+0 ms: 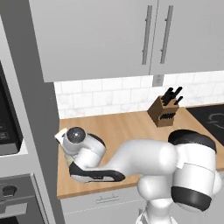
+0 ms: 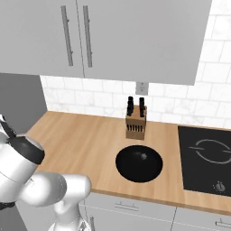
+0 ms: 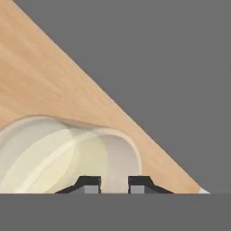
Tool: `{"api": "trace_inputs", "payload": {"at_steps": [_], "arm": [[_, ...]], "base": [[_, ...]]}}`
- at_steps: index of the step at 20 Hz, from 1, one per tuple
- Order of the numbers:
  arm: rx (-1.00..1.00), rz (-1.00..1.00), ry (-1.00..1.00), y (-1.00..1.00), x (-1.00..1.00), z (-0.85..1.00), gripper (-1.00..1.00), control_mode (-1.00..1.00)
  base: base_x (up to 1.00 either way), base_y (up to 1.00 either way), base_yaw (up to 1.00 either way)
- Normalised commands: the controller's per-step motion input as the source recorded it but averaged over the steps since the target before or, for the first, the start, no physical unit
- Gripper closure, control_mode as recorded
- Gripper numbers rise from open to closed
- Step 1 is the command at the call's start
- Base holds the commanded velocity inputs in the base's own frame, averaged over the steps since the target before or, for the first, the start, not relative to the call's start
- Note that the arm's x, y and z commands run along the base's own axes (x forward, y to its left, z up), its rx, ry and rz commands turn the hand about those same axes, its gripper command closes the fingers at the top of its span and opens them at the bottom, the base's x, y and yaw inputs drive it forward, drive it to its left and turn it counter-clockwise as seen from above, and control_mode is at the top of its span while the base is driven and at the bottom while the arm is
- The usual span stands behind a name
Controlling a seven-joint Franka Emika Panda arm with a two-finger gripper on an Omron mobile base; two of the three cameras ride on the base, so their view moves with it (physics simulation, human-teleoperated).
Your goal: Grab a lemon wedge from the fridge and one ice cube from the ice bowl, and put them in the glass of lemonade.
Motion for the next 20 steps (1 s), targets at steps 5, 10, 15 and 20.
{"api": "trace_inputs", "payload": {"at_steps": [5,10,15,20], "arm": [[0.00,0.00,-0.06,-0.23,-0.49,-0.12,-1.00,-1.00],[0.00,0.00,-0.03,-0.57,-0.43,-0.11,-1.00,-1.00],[0.00,0.00,-0.02,-0.37,0.13,-0.05,-1.00,-1.00],[0.00,0.00,-0.04,-0.04,0.37,-0.04,-1.00,-1.00]], "base": [[0.00,0.00,0.00],[0.00,0.00,0.00],[0.00,0.00,0.00],[0.00,0.00,0.00]]}}
